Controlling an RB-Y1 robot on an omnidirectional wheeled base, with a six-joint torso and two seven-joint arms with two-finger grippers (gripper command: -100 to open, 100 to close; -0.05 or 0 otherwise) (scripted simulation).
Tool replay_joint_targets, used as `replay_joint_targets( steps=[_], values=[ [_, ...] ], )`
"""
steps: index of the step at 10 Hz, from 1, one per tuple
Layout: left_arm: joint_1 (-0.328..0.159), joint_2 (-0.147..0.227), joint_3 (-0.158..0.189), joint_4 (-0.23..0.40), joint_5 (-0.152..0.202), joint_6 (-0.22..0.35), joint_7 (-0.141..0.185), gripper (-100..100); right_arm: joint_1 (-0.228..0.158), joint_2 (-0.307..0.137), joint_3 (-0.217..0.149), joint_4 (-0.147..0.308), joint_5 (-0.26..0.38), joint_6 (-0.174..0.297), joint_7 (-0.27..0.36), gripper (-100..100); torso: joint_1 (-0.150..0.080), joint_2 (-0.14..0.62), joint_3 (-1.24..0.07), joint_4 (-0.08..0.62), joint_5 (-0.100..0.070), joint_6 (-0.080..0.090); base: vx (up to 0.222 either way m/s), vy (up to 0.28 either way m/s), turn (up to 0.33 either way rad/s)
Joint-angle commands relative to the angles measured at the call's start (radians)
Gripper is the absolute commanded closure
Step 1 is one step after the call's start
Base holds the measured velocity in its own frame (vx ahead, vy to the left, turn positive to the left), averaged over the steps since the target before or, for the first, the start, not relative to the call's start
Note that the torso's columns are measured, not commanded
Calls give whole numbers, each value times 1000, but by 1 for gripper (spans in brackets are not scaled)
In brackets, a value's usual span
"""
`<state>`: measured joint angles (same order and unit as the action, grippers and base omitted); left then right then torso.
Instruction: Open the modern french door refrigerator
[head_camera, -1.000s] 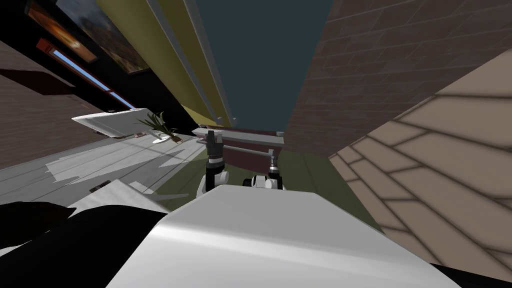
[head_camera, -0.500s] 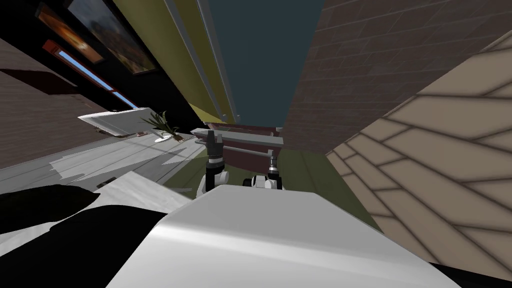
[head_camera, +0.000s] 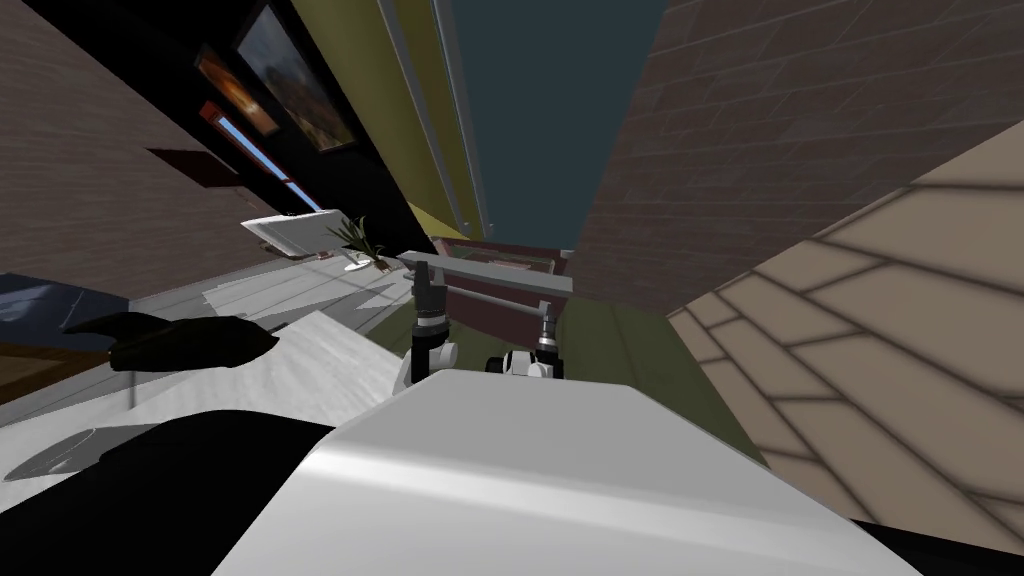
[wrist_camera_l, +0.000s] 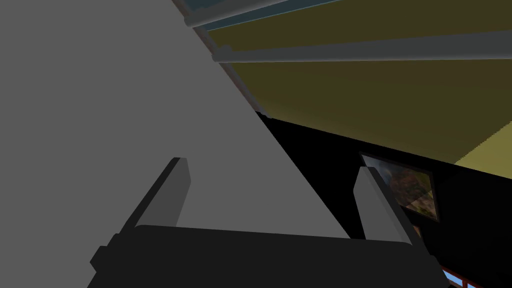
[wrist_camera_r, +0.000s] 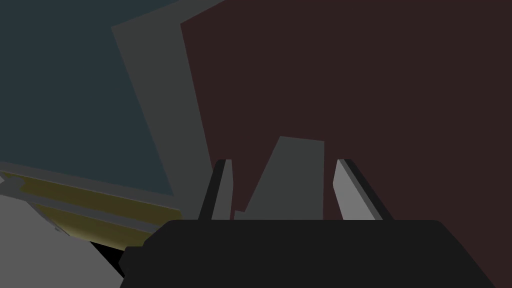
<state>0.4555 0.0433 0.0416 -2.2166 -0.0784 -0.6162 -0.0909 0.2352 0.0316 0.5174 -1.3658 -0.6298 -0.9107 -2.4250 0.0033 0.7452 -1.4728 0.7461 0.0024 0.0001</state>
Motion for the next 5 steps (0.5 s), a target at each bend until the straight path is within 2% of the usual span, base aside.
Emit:
replay_joint_targets(
  steps=[1, 2, 3, 5],
  values=[
    [0, 0, 0, 0, 0, 0, 0, 0, 9, 9, 16, -20, -18, -47, 36, 100, 1, 0, 0, 0, 1, 0, -91, 12, 110],
    [0, 0, 0, 0, 0, 0, 0, 0, 8, 6, 10, 4, -15, -36, 24, 100, 1, 0, 0, -1, -1, -2, -43, 4, 22],
    [0, 0, 0, 0, 0, 0, 0, 0, 8, 8, 9, 1, -45, -66, 55, 100, -1, -1, -1, -3, -2, -1, -84, -10, 260],
    [0, 0, 0, 0, 0, 0, 0, 0, 7, 10, 9, -3, -73, -96, 84, 100, 0, 2, 2, -3, -2, -3, -142, -15, 257]
  ],
)
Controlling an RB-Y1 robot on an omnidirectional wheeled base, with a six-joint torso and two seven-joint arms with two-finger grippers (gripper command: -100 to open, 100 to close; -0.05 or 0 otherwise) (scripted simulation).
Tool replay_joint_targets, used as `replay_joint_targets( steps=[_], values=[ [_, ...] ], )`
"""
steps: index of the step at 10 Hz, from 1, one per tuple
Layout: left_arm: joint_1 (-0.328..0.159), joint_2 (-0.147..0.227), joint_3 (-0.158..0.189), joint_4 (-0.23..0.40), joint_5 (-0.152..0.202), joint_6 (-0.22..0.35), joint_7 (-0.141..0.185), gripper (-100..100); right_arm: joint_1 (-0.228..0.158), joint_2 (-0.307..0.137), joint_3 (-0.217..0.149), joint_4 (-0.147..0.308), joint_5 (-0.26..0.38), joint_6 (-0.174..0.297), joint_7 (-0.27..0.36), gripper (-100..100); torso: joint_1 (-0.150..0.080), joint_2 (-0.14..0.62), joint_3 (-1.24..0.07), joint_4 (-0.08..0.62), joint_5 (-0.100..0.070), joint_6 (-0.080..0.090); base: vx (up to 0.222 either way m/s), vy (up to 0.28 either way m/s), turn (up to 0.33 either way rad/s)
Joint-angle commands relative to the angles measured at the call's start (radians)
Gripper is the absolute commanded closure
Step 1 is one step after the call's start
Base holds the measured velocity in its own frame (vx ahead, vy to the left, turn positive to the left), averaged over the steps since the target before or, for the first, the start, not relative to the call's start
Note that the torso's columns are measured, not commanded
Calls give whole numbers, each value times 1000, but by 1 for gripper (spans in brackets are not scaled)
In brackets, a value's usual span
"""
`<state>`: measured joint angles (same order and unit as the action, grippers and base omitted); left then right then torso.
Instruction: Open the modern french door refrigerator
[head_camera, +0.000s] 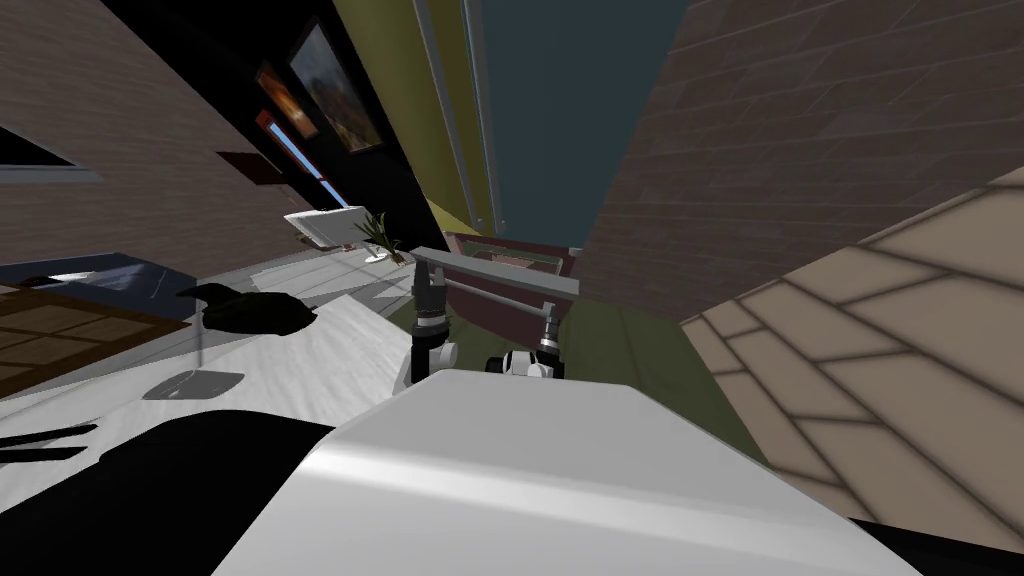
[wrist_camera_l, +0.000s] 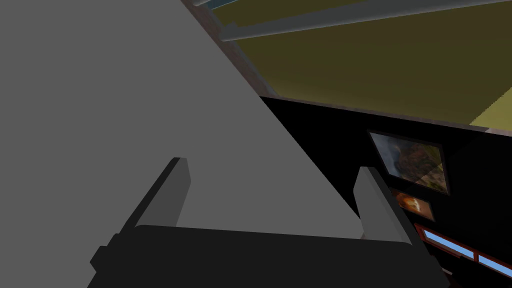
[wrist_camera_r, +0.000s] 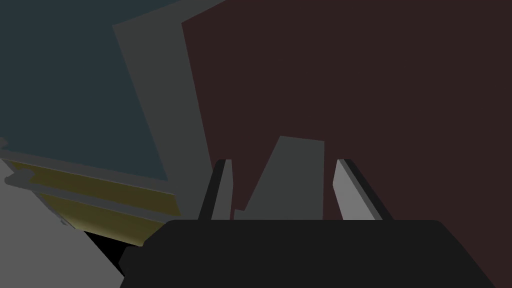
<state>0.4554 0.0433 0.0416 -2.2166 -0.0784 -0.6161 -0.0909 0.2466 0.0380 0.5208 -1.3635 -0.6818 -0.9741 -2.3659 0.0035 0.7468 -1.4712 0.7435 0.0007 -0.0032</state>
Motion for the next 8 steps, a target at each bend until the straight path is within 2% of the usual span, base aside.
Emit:
replay_joint_targets(
  steps=[1, 2, 3, 4, 5, 8],
  values=[
    [0, 0, 0, 0, 0, 0, 0, 0, -5, 4, 6, -8, -34, -48, 39, 100, 1, 0, 0, 1, 1, 2, -142, 22, 174],
    [0, 0, 0, 0, 0, 0, 0, 0, -5, 5, 6, -10, -48, -63, 53, 100, 0, 0, -1, 0, 0, 2, -125, 24, 182],
    [0, 0, 0, 0, 0, 0, 0, 0, -5, -1, 5, -41, -66, -7, 81, -100, 0, 0, -1, -1, -1, 0, -66, 7, -39],
    [0, 0, 0, 0, 0, 0, 0, 0, -7, 0, 7, -62, -77, 11, 101, -100, -3, -5, -3, -3, -1, 2, -26, -6, -90],
    [0, 0, 0, 0, 0, 0, 0, 0, -7, 0, 7, -62, -77, 11, 101, -100, -5, -10, -6, -5, -1, 3, -6, -6, -14],
    [1, 0, 0, 0, 0, 0, 0, 0, -13, 3, 14, -125, -112, 64, 161, -100, -2, -4, -3, 1, 1, 4, -7, -8, -40]
  ],
)
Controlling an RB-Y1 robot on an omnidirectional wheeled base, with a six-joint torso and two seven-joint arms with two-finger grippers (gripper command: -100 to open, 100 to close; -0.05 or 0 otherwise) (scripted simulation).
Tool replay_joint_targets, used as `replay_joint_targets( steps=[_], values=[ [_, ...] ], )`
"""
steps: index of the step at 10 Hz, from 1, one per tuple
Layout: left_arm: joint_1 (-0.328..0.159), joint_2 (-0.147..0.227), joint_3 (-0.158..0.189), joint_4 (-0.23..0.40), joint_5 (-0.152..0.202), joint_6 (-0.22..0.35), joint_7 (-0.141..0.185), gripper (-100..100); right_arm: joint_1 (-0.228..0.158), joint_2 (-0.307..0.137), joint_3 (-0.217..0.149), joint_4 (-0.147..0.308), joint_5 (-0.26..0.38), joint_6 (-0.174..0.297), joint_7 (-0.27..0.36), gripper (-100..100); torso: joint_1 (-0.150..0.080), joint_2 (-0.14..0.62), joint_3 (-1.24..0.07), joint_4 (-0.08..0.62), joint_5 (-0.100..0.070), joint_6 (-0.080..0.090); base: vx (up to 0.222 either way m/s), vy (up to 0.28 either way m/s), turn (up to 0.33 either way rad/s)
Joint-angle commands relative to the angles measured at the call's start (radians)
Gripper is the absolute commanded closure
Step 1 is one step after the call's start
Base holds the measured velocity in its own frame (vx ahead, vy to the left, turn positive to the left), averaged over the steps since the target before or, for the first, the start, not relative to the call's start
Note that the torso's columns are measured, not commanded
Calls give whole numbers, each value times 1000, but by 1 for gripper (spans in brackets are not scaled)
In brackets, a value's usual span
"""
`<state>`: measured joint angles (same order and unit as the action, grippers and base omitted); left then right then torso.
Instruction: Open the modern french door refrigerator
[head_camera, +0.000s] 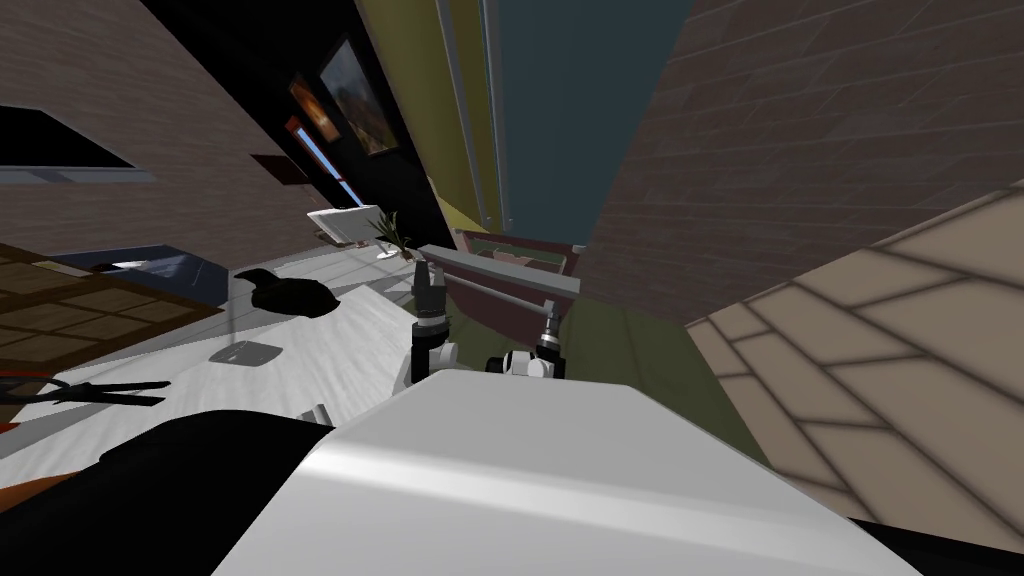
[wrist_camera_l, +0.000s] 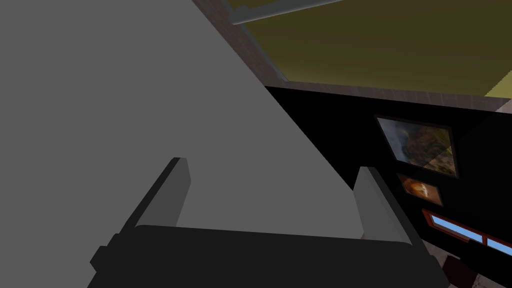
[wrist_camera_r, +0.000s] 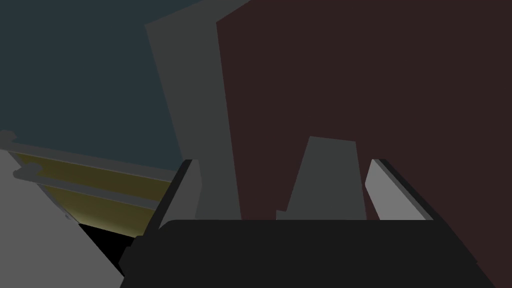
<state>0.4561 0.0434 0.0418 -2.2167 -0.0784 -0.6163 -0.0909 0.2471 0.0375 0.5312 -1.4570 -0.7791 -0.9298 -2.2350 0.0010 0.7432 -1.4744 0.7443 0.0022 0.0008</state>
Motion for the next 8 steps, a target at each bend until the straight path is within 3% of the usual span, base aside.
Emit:
replay_joint_targets(
  steps=[1, 4, 5, 6, 8],
  values=[
    [0, 0, 0, 0, 0, 0, 0, 0, -15, 4, 6, -53, -27, 37, 50, -100, 1, 4, 3, 2, 0, 0, -23, -4, -44],
    [0, 0, 0, 0, 0, 0, 0, 0, -22, 6, 13, -117, -61, 90, 110, -100, 2, 12, 6, 10, 3, 0, -25, -5, -40],
    [0, 0, 0, 0, 0, 0, 0, 0, -3, -1, 6, -92, -65, 101, 100, -100, 3, 15, 7, 13, 4, 1, 0, 0, 0],
    [0, 0, 0, 0, 0, 0, 0, 0, 0, -2, 5, -90, -69, 109, 105, 0, 2, 13, 7, 8, 2, 1, 8, 3, 10],
    [0, 0, 0, 0, 0, 0, 0, 0, 7, -4, 6, -80, -72, 115, 106, 0, -1, 3, 2, 1, 0, 0, 1, 3, 3]
  ],
)
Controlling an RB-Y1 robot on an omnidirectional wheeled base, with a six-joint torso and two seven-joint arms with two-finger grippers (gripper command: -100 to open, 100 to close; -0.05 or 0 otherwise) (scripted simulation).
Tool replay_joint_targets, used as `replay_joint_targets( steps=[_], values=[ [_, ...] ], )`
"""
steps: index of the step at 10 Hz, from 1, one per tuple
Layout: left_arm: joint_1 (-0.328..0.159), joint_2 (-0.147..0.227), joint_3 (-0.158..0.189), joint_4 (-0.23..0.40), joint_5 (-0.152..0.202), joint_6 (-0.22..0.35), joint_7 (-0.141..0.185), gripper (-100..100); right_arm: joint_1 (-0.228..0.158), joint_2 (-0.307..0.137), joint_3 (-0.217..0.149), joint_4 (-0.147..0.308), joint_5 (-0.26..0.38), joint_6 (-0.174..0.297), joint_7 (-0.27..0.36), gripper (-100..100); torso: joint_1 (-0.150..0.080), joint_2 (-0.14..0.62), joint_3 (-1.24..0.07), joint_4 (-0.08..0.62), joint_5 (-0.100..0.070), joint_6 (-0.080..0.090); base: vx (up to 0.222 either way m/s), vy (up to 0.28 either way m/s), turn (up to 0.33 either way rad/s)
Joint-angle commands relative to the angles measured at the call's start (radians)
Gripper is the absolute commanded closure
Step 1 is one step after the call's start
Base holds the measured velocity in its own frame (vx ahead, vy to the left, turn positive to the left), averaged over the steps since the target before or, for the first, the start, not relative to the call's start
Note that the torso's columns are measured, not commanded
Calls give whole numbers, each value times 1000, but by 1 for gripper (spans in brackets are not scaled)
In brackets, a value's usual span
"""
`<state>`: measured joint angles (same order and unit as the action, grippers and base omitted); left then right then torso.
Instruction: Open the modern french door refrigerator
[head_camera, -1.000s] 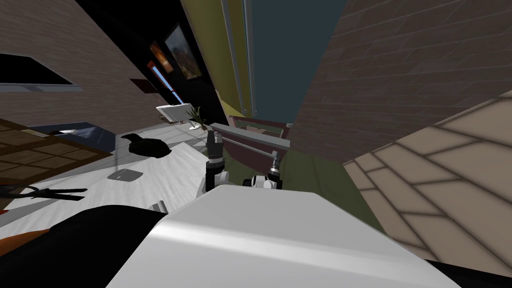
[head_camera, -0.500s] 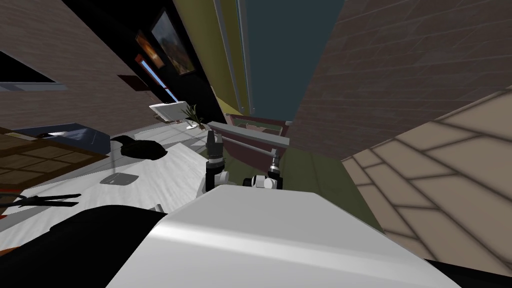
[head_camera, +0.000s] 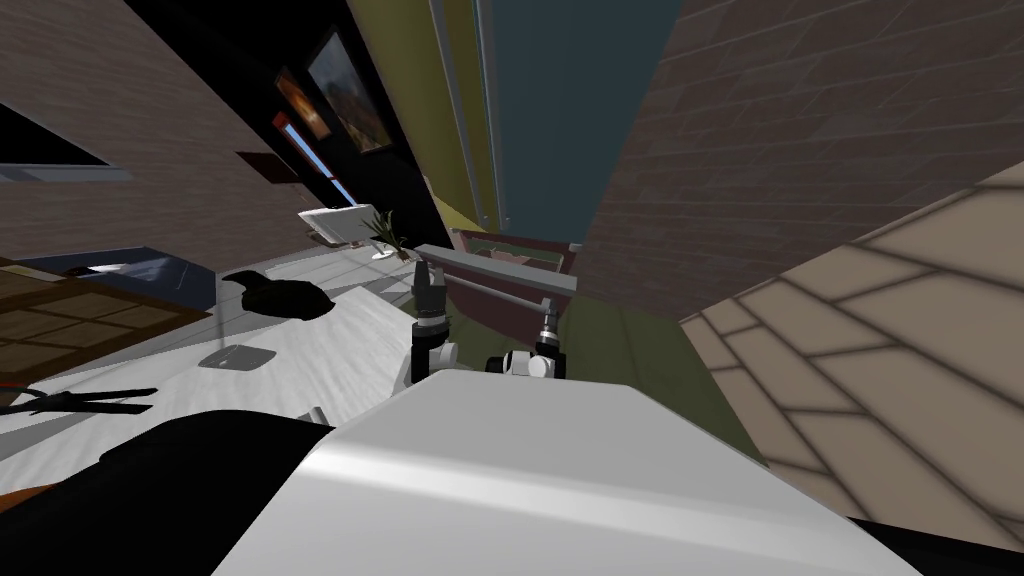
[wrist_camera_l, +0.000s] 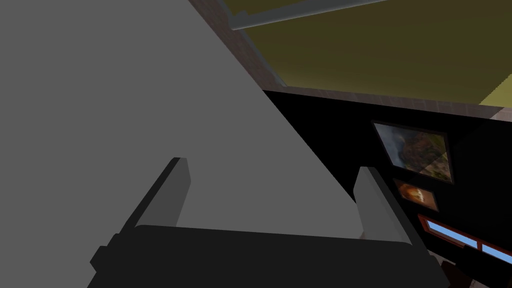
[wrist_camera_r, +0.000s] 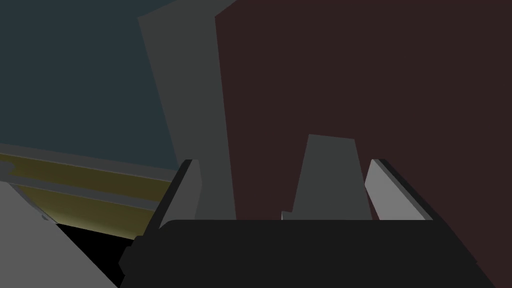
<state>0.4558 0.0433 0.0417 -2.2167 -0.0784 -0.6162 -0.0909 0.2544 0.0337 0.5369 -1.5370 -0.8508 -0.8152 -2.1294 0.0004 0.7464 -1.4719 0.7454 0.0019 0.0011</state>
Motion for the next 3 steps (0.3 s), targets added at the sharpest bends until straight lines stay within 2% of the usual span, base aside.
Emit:
replay_joint_targets(
  steps=[1, 3],
  values=[
    [0, 0, 0, 0, 0, 0, 0, 0, 2, 0, 0, 3, -1, 2, 0, 0, -1, -3, -2, -2, -1, 0, 0, 0, 0],
    [0, 0, 0, 0, 0, 0, 0, 0, 5, -1, 1, 7, -2, 5, 0, 0, -1, -6, -3, -5, -1, 0, 0, 0, 0]
  ],
)
